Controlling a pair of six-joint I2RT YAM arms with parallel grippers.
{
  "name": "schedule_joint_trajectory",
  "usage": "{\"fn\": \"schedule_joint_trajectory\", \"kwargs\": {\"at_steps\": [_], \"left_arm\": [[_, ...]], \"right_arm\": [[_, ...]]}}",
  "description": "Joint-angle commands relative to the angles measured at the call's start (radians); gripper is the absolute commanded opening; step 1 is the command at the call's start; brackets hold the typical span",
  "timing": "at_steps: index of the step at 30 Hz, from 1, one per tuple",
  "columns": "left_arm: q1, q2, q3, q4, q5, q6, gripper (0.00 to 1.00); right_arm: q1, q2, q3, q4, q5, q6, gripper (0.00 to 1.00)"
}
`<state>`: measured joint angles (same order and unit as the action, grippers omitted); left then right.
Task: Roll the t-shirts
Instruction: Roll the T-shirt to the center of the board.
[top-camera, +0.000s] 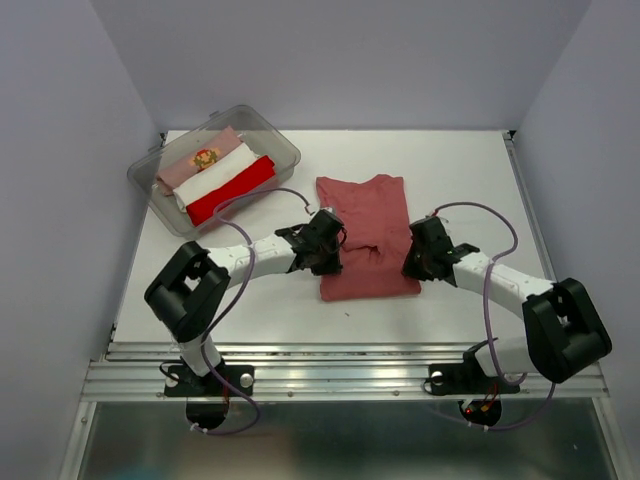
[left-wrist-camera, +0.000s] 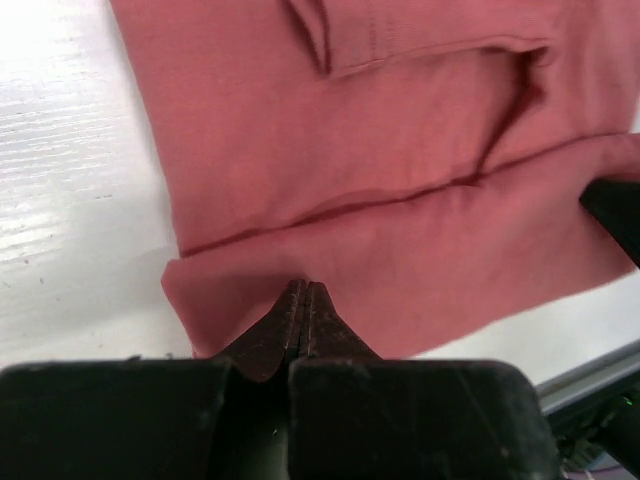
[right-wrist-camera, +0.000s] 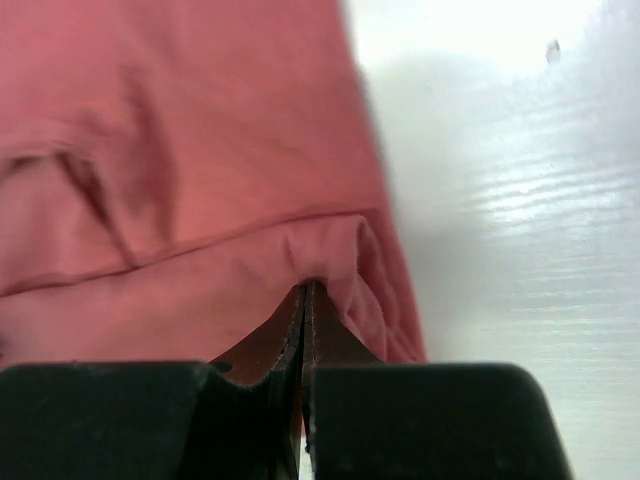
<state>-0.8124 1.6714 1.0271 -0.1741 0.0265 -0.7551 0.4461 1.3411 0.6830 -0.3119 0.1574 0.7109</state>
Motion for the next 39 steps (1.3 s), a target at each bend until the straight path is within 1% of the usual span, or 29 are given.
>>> {"fn": "schedule_joint_trajectory", "kwargs": {"at_steps": [1,4,6,10,13,17,21,22,25,26,28,29,30,31,32,33,34,35,36,37,38,39], "left_arm": [[-0.004,0.063,-0.022,0.015,-0.005,0.017,0.0],[-0.004,0.091,-0.056,0.03,0.004,0.014,0.0],[-0.004,0.082,-0.093,0.042,0.003,0.008,0.0],[-0.004,0.053,-0.154,0.064,0.006,-0.013,0.0],[-0.004,0.03,-0.185,0.061,0.001,-0.018,0.0],[-0.002,-0.013,-0.179,0.009,-0.069,-0.018,0.0],[0.001,-0.079,-0.133,-0.064,-0.16,-0.009,0.0],[0.007,-0.088,-0.113,-0.07,-0.183,0.0,0.0],[0.009,-0.119,-0.072,-0.088,-0.203,0.017,0.0],[0.009,-0.13,-0.062,-0.097,-0.204,0.025,0.0],[0.009,-0.176,-0.055,-0.097,-0.204,0.028,0.0],[0.009,-0.197,-0.059,-0.096,-0.204,0.027,0.01],[0.009,-0.243,-0.067,-0.09,-0.203,0.022,0.04],[0.009,-0.268,-0.09,-0.085,-0.203,0.019,0.12],[0.009,-0.316,-0.107,-0.078,-0.203,0.005,0.19],[0.01,-0.341,-0.139,-0.076,-0.2,-0.004,0.27],[0.01,-0.366,-0.157,-0.074,-0.195,-0.018,0.32],[0.012,-0.389,-0.18,-0.07,-0.185,-0.03,0.36],[0.013,-0.433,-0.203,-0.055,-0.154,-0.052,0.44],[0.016,-0.453,-0.249,-0.042,-0.143,-0.065,0.48],[0.016,-0.472,-0.274,-0.038,-0.134,-0.079,0.5],[0.016,-0.504,-0.297,-0.033,-0.126,-0.095,0.54]], "right_arm": [[-0.001,0.049,-0.06,0.023,0.051,0.005,0.01],[-0.001,0.064,-0.112,0.062,0.018,0.022,0.01],[-0.001,0.063,-0.138,0.092,-0.002,0.03,0.01],[-0.001,0.05,-0.203,0.16,-0.094,0.039,0.01],[0.013,0.047,-0.232,0.178,-0.114,0.056,0.01],[0.045,0.007,-0.249,0.16,-0.131,0.097,0.01],[0.045,-0.126,-0.254,0.07,-0.11,0.147,0.01],[0.045,-0.188,-0.244,0.048,-0.099,0.157,0.01],[0.045,-0.27,-0.211,-0.047,-0.072,0.157,0.01],[0.045,-0.322,-0.183,-0.071,-0.041,0.156,0.02],[0.045,-0.388,-0.16,-0.131,0.01,0.157,0.06],[0.045,-0.402,-0.145,-0.148,0.022,0.157,0.13],[0.045,-0.411,-0.14,-0.18,0.034,0.163,0.18],[0.045,-0.416,-0.14,-0.188,0.037,0.173,0.23],[0.045,-0.422,-0.152,-0.194,0.024,0.18,0.3],[0.045,-0.427,-0.163,-0.194,-0.007,0.199,0.34],[0.045,-0.43,-0.175,-0.193,-0.024,0.211,0.38],[0.045,-0.434,-0.187,-0.194,-0.036,0.222,0.44],[0.045,-0.45,-0.213,-0.191,-0.047,0.234,0.47],[0.045,-0.46,-0.224,-0.191,-0.062,0.254,0.53],[0.045,-0.474,-0.235,-0.188,-0.068,0.265,0.55],[0.045,-0.502,-0.247,-0.182,-0.073,0.274,0.58]]}}
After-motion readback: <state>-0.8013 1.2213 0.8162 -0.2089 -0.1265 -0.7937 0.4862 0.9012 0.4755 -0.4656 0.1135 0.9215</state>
